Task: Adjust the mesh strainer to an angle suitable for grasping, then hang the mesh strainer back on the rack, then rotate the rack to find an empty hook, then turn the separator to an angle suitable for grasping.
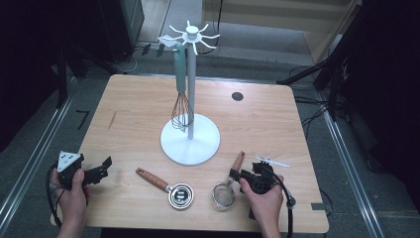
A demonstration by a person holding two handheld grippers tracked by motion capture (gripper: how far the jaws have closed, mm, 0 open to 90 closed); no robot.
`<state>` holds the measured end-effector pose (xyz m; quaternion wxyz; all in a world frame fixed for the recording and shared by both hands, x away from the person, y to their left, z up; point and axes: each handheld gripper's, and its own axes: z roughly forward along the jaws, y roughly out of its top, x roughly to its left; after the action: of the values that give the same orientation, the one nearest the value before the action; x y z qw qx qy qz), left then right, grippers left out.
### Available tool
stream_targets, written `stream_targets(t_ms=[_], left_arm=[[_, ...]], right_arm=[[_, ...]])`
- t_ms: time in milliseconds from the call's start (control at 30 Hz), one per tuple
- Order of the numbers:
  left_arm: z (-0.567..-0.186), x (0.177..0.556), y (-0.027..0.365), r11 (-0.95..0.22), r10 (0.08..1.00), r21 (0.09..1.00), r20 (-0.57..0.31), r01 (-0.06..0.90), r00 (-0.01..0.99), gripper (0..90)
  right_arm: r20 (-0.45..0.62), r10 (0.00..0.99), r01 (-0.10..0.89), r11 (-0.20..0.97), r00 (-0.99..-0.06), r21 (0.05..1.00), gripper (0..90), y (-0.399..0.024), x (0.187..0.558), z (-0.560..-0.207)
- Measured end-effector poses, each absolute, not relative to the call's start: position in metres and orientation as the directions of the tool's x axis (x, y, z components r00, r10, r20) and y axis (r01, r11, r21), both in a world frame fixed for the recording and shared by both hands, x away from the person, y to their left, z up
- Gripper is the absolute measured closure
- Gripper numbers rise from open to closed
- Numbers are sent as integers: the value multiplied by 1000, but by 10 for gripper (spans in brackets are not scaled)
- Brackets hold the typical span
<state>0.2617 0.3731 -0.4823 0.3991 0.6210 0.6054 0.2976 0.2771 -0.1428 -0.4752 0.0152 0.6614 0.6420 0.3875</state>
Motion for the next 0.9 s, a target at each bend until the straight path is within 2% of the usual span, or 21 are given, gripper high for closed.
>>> stream_targets(t_ms=[167, 433, 700, 900], left_arm=[[-482, 262, 373, 50, 990, 856, -111, 514, 89, 0], [-482, 262, 373, 50, 990, 856, -111, 515, 89, 0], [-482, 262, 372, 47, 990, 856, -108, 516, 89, 0], [-482, 262, 372, 46, 990, 856, -108, 515, 90, 0]], right_arm=[[474, 871, 851, -151, -125, 503, 501, -137, 279, -479], [443, 887, 856, -125, -130, 501, 559, -134, 281, -480], [391, 900, 843, -51, -193, 535, 609, -141, 283, -478], [344, 906, 829, 14, -248, 559, 603, -147, 285, -479]])
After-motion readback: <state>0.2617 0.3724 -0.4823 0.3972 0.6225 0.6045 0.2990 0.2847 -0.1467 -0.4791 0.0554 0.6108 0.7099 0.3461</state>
